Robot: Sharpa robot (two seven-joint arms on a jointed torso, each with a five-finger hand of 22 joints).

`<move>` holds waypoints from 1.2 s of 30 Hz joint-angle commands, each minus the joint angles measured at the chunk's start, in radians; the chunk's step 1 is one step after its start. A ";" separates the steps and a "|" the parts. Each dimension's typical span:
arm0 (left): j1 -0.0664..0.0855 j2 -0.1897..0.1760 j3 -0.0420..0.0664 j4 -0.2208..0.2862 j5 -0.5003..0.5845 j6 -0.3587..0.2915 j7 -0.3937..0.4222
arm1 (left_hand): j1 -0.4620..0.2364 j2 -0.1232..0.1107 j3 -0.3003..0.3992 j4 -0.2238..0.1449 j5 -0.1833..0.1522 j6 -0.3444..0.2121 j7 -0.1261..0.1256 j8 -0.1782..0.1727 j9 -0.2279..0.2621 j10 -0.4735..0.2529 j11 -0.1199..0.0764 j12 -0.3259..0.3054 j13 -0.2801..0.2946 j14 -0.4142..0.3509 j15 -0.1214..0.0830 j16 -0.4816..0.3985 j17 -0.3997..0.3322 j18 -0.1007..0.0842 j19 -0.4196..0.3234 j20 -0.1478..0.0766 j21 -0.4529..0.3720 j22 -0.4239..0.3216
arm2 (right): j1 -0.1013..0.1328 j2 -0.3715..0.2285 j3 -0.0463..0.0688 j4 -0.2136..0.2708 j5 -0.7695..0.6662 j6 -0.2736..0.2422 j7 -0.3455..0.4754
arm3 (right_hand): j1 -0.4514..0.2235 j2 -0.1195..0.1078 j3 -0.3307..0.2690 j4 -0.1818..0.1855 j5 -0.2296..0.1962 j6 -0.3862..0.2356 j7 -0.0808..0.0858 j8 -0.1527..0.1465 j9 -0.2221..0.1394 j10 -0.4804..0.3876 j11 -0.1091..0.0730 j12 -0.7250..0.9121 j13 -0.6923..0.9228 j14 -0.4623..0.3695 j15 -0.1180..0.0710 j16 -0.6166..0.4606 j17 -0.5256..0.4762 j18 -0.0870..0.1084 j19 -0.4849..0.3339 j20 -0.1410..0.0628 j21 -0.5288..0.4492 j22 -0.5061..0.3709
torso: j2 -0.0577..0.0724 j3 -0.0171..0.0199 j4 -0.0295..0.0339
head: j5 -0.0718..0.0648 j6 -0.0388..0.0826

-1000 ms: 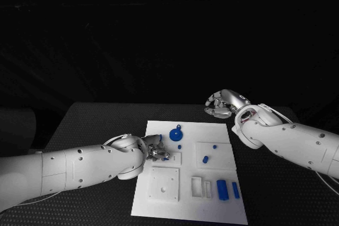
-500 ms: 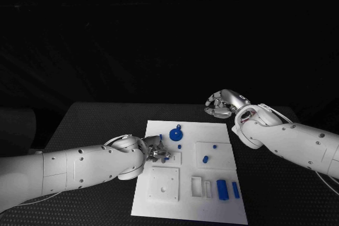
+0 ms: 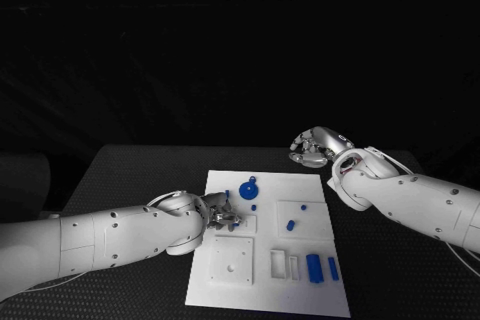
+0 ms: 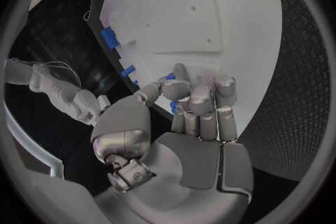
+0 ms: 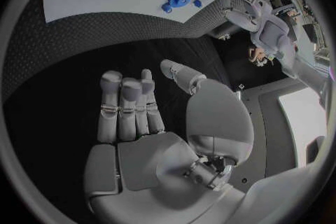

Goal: Assemble the parts on the task board

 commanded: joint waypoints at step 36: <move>-0.001 -0.025 0.003 0.017 0.037 -0.013 0.019 | -0.021 -0.196 0.029 0.180 -0.141 0.082 -0.052 0.007 0.010 -0.032 -0.027 0.012 -0.011 -0.006 -0.014 0.015 -0.011 0.017 0.005 -0.120 0.002 0.008 | -0.007 -0.003 0.000 -0.006 0.003 0.010 0.008 | -0.013 -0.003 -0.009 0.000 0.005 0.005 0.013 -0.007 0.001 -0.007 0.001 0.004 -0.002 -0.005 -0.001 -0.007 0.001 0.030 -0.005 -0.003 -0.006 0.002 | -0.001 -0.0001 0.0005 | -0.004 0.006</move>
